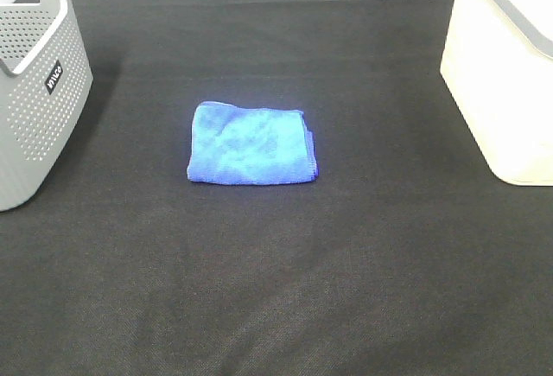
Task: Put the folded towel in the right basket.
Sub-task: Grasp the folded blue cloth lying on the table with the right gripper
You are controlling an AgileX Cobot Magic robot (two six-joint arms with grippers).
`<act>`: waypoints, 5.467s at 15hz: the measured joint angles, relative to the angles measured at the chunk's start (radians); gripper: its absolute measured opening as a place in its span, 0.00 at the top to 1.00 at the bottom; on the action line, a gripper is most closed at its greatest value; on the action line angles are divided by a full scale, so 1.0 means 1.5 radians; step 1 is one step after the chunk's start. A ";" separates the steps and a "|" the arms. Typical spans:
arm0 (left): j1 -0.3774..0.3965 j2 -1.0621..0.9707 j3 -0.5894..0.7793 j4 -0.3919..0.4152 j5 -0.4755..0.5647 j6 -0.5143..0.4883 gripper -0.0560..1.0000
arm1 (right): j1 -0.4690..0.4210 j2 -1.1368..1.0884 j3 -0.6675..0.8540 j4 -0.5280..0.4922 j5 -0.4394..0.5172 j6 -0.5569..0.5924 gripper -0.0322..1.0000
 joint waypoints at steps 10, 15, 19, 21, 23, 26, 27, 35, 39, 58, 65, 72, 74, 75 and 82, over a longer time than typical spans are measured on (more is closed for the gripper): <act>-0.006 0.000 0.000 0.016 0.000 0.000 0.02 | 0.000 0.000 0.000 0.000 0.000 0.000 0.03; -0.006 0.000 0.000 0.016 0.000 0.000 0.02 | 0.000 0.000 0.000 0.000 0.000 0.000 0.03; -0.006 0.000 0.000 0.016 0.000 0.000 0.02 | 0.000 0.000 0.000 0.000 0.000 0.000 0.03; -0.006 0.000 0.000 0.016 0.000 0.000 0.02 | 0.000 0.000 0.000 0.000 0.000 0.000 0.03; -0.006 0.000 0.000 0.016 0.000 0.000 0.02 | 0.000 0.000 0.000 0.000 0.000 0.000 0.03; -0.006 0.000 0.000 0.016 0.000 0.000 0.02 | 0.000 0.000 0.000 0.000 0.000 0.000 0.03; -0.006 0.000 0.000 0.016 0.000 0.000 0.02 | 0.000 0.000 0.000 0.000 0.000 0.000 0.03; -0.006 0.000 0.000 0.015 0.000 0.000 0.02 | 0.000 0.000 0.000 0.000 0.000 0.000 0.03; -0.006 0.000 0.000 0.009 0.000 0.000 0.02 | 0.000 0.000 0.000 -0.007 0.000 0.000 0.03; -0.006 0.000 0.000 0.005 0.001 0.000 0.02 | 0.061 0.997 -0.591 0.325 -0.021 -0.131 0.07; -0.006 0.000 0.000 0.004 0.001 0.000 0.02 | 0.142 1.454 -0.807 0.440 -0.083 -0.155 0.07; -0.006 0.000 0.000 0.004 0.001 0.000 0.02 | 0.142 1.625 -0.914 0.451 -0.099 -0.138 0.07; -0.006 0.000 0.000 0.004 0.001 0.000 0.02 | 0.145 1.631 -0.916 0.451 -0.099 -0.138 0.07; -0.006 0.000 0.000 0.003 0.001 0.000 0.02 | 0.151 1.634 -0.919 0.449 -0.105 -0.128 0.07; -0.006 0.000 0.000 0.003 0.001 0.000 0.02 | 0.292 1.686 -0.939 0.515 -0.235 -0.105 0.33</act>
